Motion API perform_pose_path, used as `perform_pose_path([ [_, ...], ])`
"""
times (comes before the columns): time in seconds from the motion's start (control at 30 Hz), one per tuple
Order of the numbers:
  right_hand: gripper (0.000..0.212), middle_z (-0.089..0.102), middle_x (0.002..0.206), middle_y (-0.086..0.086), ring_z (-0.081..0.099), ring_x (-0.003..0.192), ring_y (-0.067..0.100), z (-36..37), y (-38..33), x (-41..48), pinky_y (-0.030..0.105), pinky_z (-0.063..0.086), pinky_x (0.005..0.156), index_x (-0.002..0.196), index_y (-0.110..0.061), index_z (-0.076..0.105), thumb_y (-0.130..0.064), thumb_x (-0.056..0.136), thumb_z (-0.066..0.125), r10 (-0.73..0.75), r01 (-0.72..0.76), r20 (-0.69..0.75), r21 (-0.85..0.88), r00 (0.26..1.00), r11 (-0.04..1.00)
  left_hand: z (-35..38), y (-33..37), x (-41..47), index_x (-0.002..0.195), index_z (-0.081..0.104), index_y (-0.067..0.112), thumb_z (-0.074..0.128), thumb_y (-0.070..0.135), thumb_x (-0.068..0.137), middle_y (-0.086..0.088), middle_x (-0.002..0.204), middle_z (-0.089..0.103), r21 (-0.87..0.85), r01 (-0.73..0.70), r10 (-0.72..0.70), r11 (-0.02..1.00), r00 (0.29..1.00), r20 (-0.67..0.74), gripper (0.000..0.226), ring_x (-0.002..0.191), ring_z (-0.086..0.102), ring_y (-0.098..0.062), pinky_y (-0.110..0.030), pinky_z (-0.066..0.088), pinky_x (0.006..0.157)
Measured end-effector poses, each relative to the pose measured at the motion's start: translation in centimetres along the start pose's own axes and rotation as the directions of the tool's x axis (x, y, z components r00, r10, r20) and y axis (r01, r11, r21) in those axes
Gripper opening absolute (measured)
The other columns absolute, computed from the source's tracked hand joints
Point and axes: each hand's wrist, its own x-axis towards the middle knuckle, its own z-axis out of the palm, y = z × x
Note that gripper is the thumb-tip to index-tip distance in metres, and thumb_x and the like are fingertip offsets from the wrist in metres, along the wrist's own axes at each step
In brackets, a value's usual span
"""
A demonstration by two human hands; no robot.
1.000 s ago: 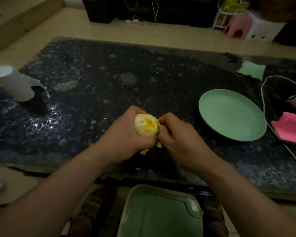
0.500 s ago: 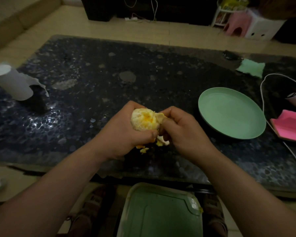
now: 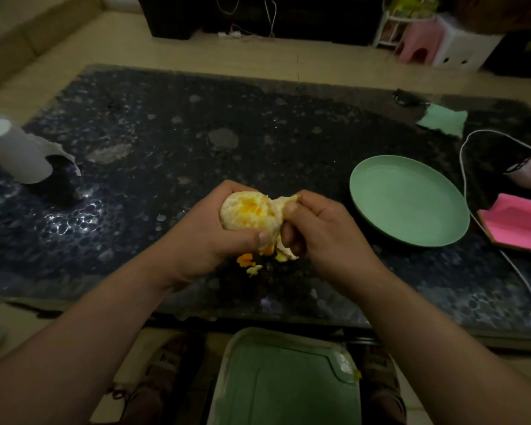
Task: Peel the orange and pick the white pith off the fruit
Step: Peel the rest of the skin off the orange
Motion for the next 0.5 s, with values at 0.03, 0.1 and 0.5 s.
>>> perform_pose_path([
  [0.03,0.03,0.063,0.066,0.004,0.051,0.057,0.014,0.2,0.0,0.0,0.027,0.044,0.052,0.082,-0.01,0.061,-0.016,0.109,0.049,0.048,-0.049,0.01,0.118,0.999,0.992,-0.1,-0.1,0.0,0.125,0.062,0.018,0.089,0.035,0.062,-0.002,0.107,0.072,-0.071,0.015,-0.015,0.997,1.0,0.006,0.071,0.092,0.071,-0.016,-0.032,0.06,0.074],
  [0.1,0.029,0.058,0.064,0.003,0.046,0.054,0.014,0.6,0.2,0.2,0.023,0.037,0.049,0.082,-0.014,0.059,-0.015,0.108,0.048,0.152,-0.161,0.053,0.411,0.987,0.897,-0.2,-0.4,0.0,0.126,0.061,0.013,0.088,0.028,0.064,-0.008,0.109,0.071,-0.255,0.063,-0.053,0.965,0.998,0.043,0.069,0.098,0.07,-0.024,-0.038,0.06,0.08],
  [0.5,0.028,0.06,0.071,0.0,0.05,0.057,0.009,-1.4,1.6,1.1,0.024,0.04,0.053,0.108,-0.017,0.072,-0.023,0.111,0.045,0.292,-0.275,0.021,0.401,0.956,0.874,-0.6,0.3,-0.3,0.119,0.078,0.009,0.104,0.028,0.05,-0.019,0.118,0.076,-0.661,0.199,-0.145,0.723,0.98,0.137,0.077,0.098,0.077,-0.03,-0.038,0.064,0.076],
])
